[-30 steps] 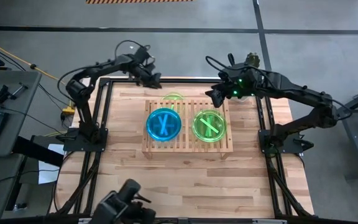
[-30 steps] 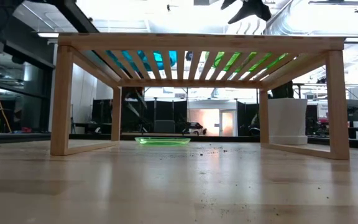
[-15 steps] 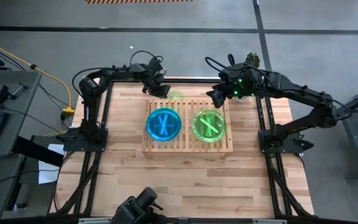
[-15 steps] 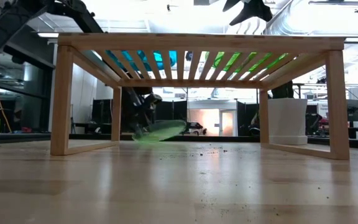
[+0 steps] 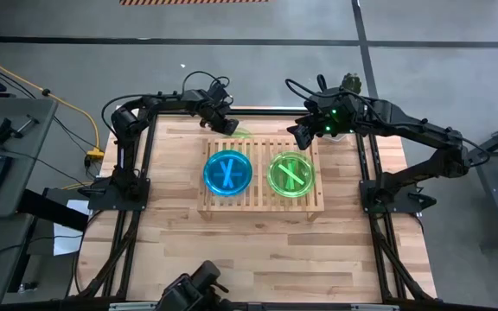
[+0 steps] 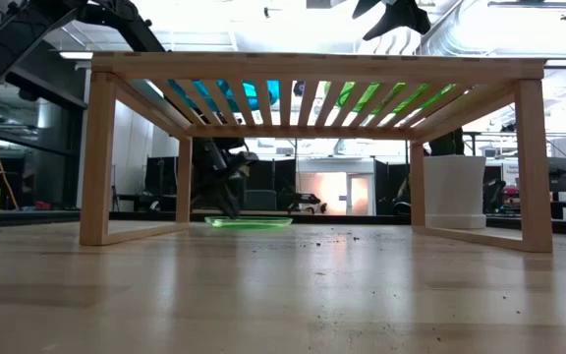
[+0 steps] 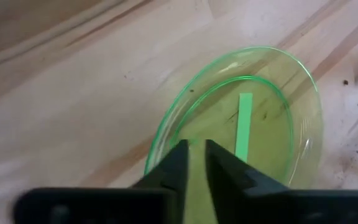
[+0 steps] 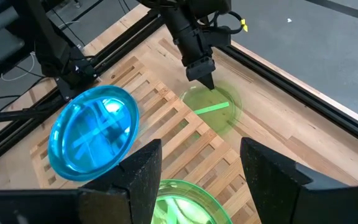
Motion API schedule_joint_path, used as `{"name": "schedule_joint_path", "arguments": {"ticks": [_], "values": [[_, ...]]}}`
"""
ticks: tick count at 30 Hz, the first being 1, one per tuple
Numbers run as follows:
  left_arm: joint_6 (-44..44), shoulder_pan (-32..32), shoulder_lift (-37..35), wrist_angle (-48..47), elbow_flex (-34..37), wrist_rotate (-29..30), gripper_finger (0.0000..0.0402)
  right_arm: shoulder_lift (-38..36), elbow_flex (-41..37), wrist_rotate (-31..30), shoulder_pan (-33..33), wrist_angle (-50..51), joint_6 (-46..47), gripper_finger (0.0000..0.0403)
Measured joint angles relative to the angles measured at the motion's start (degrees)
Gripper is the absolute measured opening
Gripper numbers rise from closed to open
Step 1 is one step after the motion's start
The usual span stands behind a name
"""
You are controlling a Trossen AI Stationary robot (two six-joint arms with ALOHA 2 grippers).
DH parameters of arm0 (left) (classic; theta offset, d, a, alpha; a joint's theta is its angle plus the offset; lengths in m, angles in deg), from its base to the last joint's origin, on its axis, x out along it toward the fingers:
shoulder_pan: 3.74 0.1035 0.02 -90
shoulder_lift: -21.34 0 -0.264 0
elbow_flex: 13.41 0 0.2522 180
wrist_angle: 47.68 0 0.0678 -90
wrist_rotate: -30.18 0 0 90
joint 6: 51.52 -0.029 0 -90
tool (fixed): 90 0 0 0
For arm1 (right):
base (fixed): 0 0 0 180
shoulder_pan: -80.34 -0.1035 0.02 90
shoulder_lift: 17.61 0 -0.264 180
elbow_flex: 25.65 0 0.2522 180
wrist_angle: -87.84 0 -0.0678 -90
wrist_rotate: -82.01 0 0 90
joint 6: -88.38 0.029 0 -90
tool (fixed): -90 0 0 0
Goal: Place and stack plates onto a shelf
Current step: Stack the green plate on top of the other green plate on the shelf
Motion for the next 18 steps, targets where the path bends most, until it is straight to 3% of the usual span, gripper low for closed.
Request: {"name": "schedule_joint_path", "arguments": {"ticks": [3,18], "values": [[-1.04,0.02,-0.23,-0.13,0.00,-0.98,0.0008,0.00,0.00,0.00,0.00,0.00,0.00,0.0201],[-7.13,4.12,-10.35,-2.63,-0.04,-1.30,0.0005,0.02,-0.02,-0.01,0.00,0.00,0.04,0.0201]]}}
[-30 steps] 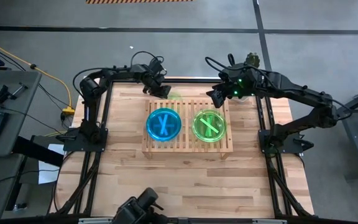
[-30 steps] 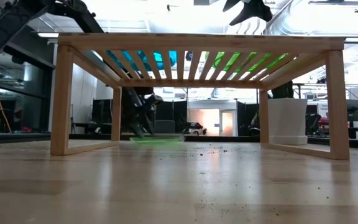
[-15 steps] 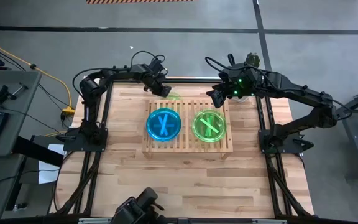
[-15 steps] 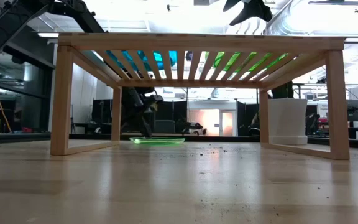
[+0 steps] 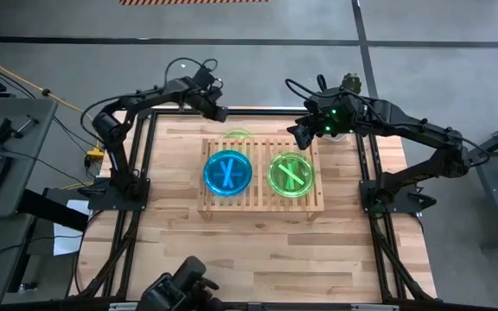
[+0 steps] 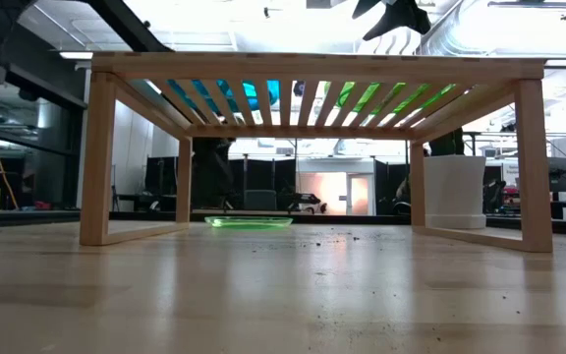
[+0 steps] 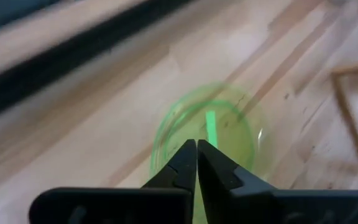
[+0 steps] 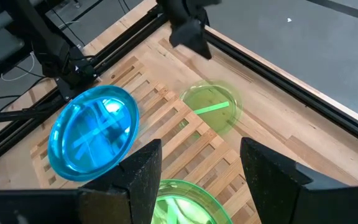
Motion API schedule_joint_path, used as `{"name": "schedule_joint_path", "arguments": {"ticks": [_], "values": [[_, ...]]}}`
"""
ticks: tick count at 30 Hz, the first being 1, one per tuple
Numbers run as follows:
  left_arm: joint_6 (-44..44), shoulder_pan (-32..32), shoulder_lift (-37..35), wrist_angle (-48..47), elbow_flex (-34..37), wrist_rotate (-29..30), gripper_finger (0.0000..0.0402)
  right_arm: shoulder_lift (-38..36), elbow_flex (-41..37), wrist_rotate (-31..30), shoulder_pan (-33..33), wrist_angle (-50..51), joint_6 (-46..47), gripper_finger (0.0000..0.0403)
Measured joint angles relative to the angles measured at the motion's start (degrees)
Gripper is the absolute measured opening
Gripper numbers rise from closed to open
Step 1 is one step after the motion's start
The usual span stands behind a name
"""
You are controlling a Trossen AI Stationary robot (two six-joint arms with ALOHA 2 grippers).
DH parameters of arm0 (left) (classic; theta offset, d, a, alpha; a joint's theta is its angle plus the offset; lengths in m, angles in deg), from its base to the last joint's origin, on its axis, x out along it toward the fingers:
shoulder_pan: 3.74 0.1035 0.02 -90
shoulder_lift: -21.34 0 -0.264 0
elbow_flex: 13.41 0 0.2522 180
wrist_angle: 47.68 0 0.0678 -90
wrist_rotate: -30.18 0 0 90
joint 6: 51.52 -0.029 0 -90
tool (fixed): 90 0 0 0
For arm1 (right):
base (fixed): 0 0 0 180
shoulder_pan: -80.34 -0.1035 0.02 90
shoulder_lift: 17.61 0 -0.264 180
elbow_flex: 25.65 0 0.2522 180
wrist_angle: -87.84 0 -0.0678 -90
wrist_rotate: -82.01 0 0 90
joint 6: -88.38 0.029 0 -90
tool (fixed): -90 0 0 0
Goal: Place and stack plates onto a shelf
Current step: Stack the green plate on top of the other green plate on the shelf
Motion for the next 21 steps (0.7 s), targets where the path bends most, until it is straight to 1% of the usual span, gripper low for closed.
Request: {"name": "schedule_joint_path", "arguments": {"ticks": [2,4,12,15,18,21], "values": [[-1.37,-0.43,0.64,-1.79,0.22,0.21,0.0015,0.02,-0.02,0.01,0.00,0.00,0.04,0.0201],[-1.89,-0.98,1.05,-1.51,1.08,0.27,0.0033,0.02,-0.02,-0.01,0.00,0.00,1.03,0.0201],[-0.15,-0.94,1.24,1.05,5.58,0.46,0.0139,0.02,-0.02,0.01,0.00,-0.02,2.91,0.0201],[0.84,-0.76,1.24,2.10,7.05,0.44,0.0170,0.02,-0.02,0.01,0.00,-0.02,3.05,0.0201],[1.96,-0.89,1.24,4.13,8.17,0.23,0.0190,0.02,-0.02,0.01,0.00,-0.02,4.15,0.0201],[2.70,-1.16,1.25,7.15,9.47,0.12,0.0199,0.02,-0.02,0.01,0.02,-0.02,4.35,0.0201]]}}
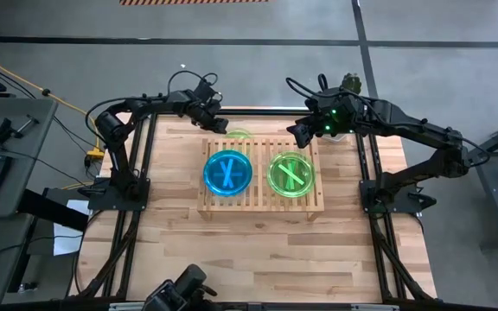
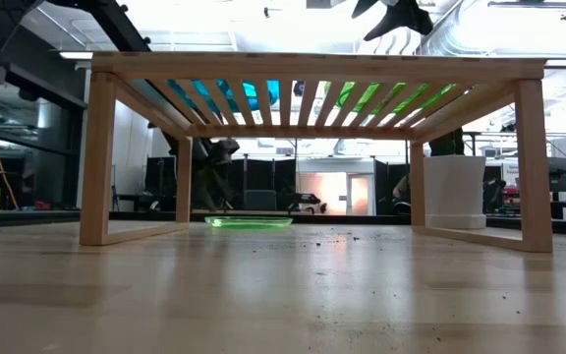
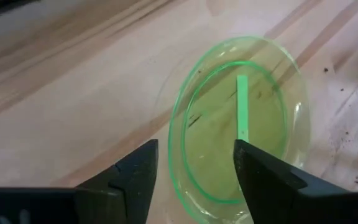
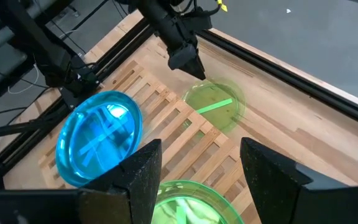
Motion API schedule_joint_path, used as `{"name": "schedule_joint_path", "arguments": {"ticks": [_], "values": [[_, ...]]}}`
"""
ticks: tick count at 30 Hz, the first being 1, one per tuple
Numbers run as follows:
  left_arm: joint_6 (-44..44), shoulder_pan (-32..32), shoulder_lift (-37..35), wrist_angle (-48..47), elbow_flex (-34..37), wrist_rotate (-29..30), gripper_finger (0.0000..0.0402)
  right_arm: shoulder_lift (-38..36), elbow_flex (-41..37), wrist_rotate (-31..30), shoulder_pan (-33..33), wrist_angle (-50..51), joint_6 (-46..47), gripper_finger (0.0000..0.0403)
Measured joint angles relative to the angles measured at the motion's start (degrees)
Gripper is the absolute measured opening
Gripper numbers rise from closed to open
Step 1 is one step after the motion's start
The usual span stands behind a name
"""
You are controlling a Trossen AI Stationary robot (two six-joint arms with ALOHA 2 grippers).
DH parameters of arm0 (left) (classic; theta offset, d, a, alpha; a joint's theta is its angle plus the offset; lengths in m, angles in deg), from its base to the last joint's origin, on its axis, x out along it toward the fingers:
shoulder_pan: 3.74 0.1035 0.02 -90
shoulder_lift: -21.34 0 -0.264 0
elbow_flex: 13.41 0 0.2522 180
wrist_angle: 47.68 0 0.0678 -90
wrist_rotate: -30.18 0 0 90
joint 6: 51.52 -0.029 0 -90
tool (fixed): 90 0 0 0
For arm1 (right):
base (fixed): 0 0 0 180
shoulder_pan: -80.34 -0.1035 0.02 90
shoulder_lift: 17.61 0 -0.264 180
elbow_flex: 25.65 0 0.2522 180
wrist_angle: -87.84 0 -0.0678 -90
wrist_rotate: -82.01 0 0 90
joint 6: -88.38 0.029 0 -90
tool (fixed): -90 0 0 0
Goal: Place and stack plates onto a shelf
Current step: Stack the green plate on top of the other green plate on the shelf
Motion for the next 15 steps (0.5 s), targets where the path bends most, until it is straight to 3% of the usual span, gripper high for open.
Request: {"name": "schedule_joint_path", "arguments": {"ticks": [15], "values": [[3.57,-2.63,3.81,3.32,0.70,0.14,0.0198,0.00,0.00,0.07,-0.02,0.00,0.78,0.0201]]}}
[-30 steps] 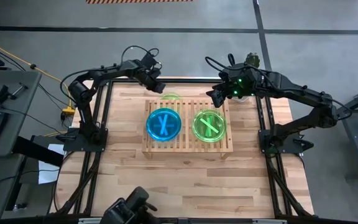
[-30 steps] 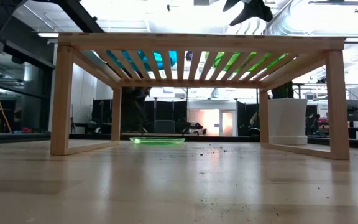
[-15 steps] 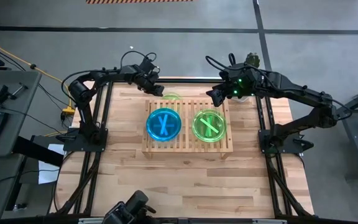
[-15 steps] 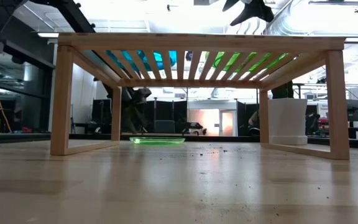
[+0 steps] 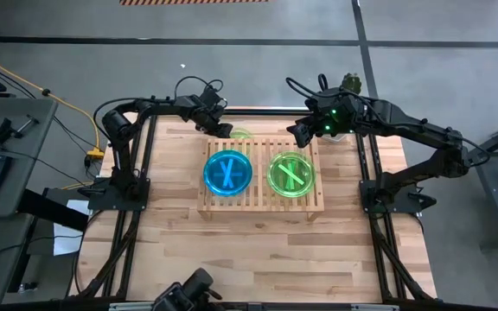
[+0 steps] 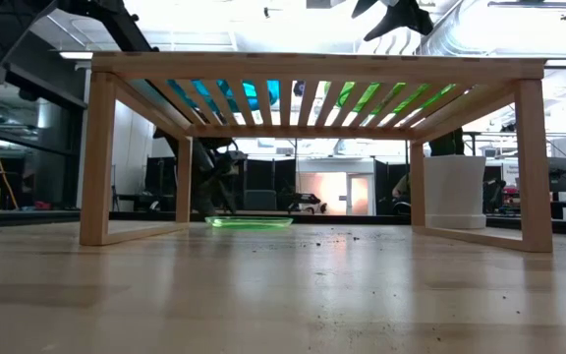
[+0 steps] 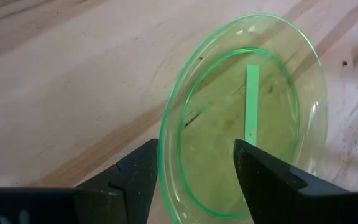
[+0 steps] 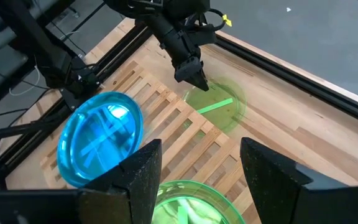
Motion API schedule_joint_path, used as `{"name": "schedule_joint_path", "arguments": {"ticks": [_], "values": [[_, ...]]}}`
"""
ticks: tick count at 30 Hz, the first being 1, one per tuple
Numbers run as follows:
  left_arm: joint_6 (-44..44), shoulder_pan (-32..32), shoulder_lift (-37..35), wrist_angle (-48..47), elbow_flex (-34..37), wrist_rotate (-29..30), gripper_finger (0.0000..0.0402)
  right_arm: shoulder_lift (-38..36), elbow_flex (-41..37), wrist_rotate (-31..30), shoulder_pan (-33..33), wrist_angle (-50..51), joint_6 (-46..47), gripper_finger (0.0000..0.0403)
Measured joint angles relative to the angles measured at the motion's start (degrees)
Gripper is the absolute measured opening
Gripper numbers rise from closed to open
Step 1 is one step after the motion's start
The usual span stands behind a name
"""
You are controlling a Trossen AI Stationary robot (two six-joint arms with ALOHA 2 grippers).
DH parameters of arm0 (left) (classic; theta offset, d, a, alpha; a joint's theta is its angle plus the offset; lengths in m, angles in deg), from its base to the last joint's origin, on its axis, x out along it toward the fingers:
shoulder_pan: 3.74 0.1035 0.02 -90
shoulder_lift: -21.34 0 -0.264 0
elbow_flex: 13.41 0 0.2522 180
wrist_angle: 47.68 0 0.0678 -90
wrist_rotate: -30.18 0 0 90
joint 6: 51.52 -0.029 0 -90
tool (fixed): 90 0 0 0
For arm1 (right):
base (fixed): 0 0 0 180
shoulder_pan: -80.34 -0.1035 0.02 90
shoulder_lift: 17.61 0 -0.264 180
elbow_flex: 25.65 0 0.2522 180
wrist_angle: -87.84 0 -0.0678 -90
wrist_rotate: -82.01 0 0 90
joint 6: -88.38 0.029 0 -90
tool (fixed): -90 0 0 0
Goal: Place and stack plates onto a shelf
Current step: Stack the green plate on top of the other green plate on the shelf
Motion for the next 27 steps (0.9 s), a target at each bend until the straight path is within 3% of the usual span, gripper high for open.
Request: {"name": "schedule_joint_path", "arguments": {"ticks": [9,19,27], "values": [[0.38,-1.63,0.00,-0.04,0.00,1.31,0.0177,0.00,0.00,0.02,0.00,0.00,-1.22,0.0201],[-0.46,-2.51,0.13,-0.41,0.07,3.27,0.0010,0.00,0.00,0.11,0.00,0.00,-1.24,0.0201],[-0.62,0.46,-4.99,0.53,-0.26,-0.34,0.0001,0.00,0.00,0.12,0.00,0.00,-1.24,0.0201]]}}
